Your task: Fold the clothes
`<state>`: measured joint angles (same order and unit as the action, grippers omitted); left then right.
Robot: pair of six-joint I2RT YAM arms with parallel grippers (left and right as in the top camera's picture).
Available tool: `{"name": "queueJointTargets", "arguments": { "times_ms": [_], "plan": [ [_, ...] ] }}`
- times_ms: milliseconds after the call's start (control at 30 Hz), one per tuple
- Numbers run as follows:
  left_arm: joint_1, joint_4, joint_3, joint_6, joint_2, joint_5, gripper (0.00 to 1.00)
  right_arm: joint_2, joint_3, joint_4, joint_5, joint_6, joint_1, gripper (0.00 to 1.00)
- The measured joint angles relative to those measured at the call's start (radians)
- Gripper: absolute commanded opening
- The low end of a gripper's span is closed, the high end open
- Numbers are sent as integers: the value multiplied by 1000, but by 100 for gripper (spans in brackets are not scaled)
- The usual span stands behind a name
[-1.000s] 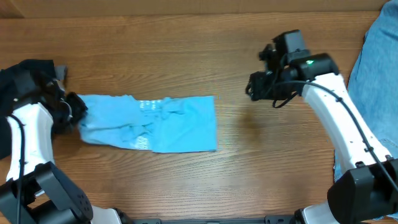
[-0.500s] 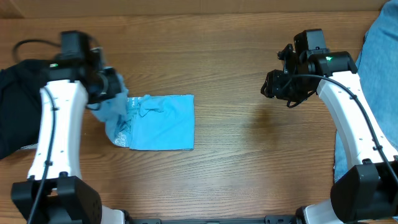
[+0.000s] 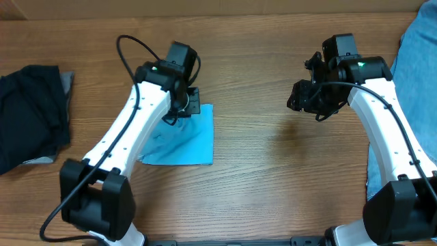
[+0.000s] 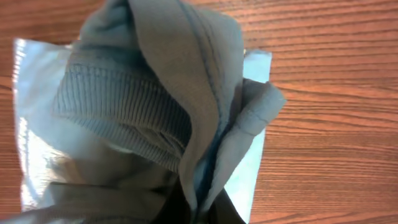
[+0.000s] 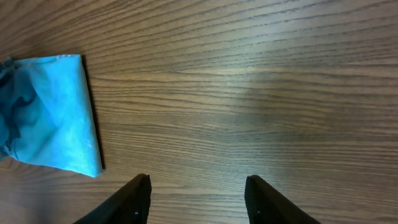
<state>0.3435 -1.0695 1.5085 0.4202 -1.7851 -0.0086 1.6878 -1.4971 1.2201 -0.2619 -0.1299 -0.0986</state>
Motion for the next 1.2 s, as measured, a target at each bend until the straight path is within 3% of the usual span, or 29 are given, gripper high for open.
{"name": "queueJointTargets", "arguments": {
  "times_ms": [67,100,200,300,500,700,867,1200],
  "plan": [
    [17,-1,0,25,-21,0,8,0,0,1,0,0,0,53],
    [22,-1,0,34,-24,1,17,0,0,1,0,1,0,53],
    [45,-12,0,61,-24,56,29,0,0,0,0,10,0,53],
    [66,-20,0,68,-24,186,32,0,0,0,0,16,0,53],
    [48,-65,6,56,-24,262,29,0,0,9,0,22,0,60],
    [-103,-244,57,68,-24,47,33,0,3,54,-137,137,-23,61],
    [-236,-165,58,79,-24,-60,33,3,100,-33,-304,204,-181,58],
    [-274,-86,59,63,-69,-162,33,23,261,-401,-425,36,-506,52]
  ]
}}
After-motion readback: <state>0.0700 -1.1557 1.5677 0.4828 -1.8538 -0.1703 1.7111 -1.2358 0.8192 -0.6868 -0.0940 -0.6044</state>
